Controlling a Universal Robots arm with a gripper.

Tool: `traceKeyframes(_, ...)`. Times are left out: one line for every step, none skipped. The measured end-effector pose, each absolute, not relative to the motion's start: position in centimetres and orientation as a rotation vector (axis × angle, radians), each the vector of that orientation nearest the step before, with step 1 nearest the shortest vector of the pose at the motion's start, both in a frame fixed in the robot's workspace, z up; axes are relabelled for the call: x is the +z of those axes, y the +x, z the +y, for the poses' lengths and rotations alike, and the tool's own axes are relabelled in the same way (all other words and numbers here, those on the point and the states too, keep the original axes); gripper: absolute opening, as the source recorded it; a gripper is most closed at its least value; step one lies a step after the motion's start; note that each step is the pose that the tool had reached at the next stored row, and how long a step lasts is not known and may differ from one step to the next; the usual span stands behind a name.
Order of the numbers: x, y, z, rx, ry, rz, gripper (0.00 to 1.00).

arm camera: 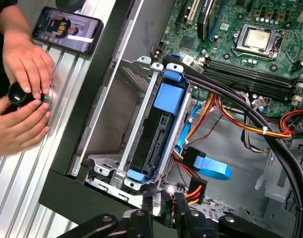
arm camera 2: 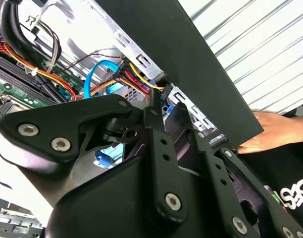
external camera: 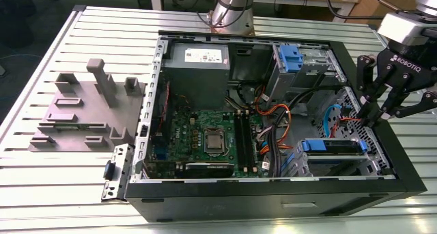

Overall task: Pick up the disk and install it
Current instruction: 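Insert the first disk wire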

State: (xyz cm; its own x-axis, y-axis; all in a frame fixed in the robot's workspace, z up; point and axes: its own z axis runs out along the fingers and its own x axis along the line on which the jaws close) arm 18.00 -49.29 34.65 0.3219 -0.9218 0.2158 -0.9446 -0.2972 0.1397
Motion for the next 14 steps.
traceKeyframes(34.64, 18.00, -49.29, 0.137, 2.348, -1.695, 0.31)
traceKeyframes(34.64, 18.00, -49.29, 0.137, 2.348, -1.695, 0.31)
traceKeyframes(34.64, 18.00, -49.29, 0.137, 2.348, -1.695, 0.31)
traceKeyframes(34.64, 18.00, -49.29, 0.137, 2.348, -1.695, 0.31)
traceKeyframes(34.64, 18.00, -49.29, 0.137, 2.348, -1.695, 0.31)
traceKeyframes(34.64, 18.00, -49.29, 0.137, 2.348, -1.695, 0.31)
traceKeyframes(34.64, 18.00, -49.29, 0.137, 2.348, -1.695, 0.30)
traceKeyframes(34.64, 18.00, -49.29, 0.137, 2.348, -1.695, 0.23)
traceKeyframes(34.64, 18.00, -49.29, 0.137, 2.348, -1.695, 0.23)
traceKeyframes(34.64, 18.00, -49.29, 0.137, 2.348, -1.695, 0.23)
traceKeyframes(34.64, 18.00, -49.29, 0.137, 2.348, -1.695, 0.17)
traceKeyframes(34.64, 18.00, -49.29, 0.137, 2.348, -1.695, 0.16)
traceKeyframes(34.64, 18.00, -49.29, 0.137, 2.348, -1.695, 0.16)
traceKeyframes(34.64, 18.00, -49.29, 0.137, 2.348, -1.695, 0.16)
